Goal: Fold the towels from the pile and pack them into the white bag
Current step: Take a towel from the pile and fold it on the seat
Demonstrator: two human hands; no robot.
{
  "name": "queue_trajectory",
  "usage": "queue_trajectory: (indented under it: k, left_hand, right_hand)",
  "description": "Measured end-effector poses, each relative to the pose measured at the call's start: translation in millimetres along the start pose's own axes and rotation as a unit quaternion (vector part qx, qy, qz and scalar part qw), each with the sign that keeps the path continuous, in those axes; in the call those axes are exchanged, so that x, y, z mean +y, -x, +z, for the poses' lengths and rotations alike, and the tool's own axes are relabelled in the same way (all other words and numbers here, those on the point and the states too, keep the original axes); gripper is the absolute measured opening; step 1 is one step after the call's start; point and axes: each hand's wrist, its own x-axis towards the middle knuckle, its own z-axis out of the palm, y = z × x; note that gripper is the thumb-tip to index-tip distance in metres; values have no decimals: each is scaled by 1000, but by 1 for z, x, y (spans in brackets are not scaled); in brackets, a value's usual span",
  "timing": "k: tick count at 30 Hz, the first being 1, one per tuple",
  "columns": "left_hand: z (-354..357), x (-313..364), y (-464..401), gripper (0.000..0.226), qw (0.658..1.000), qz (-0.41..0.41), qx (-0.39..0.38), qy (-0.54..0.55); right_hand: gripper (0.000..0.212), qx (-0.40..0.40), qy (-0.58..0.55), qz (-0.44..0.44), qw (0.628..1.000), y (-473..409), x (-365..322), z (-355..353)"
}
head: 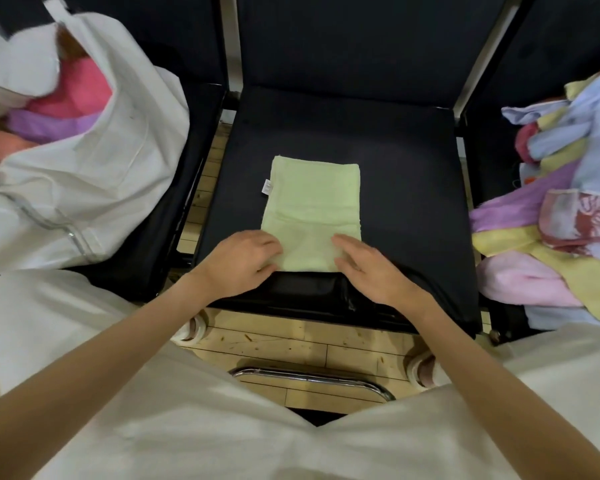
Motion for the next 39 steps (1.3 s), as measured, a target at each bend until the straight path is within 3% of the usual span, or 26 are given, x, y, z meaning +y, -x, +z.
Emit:
queue_trajectory:
  k: [2, 4, 12, 15, 20, 24, 28, 30, 32, 34, 37, 39]
  left_hand:
    - [2, -6, 8, 35, 1000, -24, -15, -5]
    - [1, -8, 8, 43, 998, -54, -43, 13]
    - [-16, 4, -17, 13, 986, -151, -38, 51]
    - [-29, 10, -16, 12, 977, -186, -17, 104]
    - [-44, 13, -11, 11, 944, -209, 53, 249]
    - [-37, 8, -28, 17, 889, -280, 125, 341]
    - [-25, 7, -51, 34, 766, -412, 186, 457]
    - [-16, 4, -60, 40, 738, -443, 179, 477]
    - [-10, 3, -64, 47, 744, -455, 156, 463]
    - [-3, 3, -65, 50, 775, -459, 140, 411]
    - [4, 3, -62, 50, 818, -471, 120, 309]
    - [7, 5, -60, 53, 840, -491, 84, 215]
  right_hand:
    - [54, -73, -20, 38, 996, 5, 7, -5]
    - [58, -89, -13, 52, 995, 4, 10, -12]
    - [38, -15, 28, 51, 998, -4, 6, -23]
    - [14, 25, -50, 59, 997, 3, 5, -31]
    - [17, 108, -249, 97, 958, 10, 4, -41]
    - [23, 158, -348, 143, 913, -6, 0, -39]
    - [30, 197, -352, 209, 891, -38, 1, -27]
    - [34, 214, -334, 231, 889, -52, 5, -19]
    - [41, 223, -303, 243, 894, -62, 6, -13]
    - [42, 225, -260, 254, 904, -68, 8, -7]
    - [27, 221, -195, 270, 917, -71, 6, 0]
    - [43, 203, -122, 289, 928, -71, 7, 5]
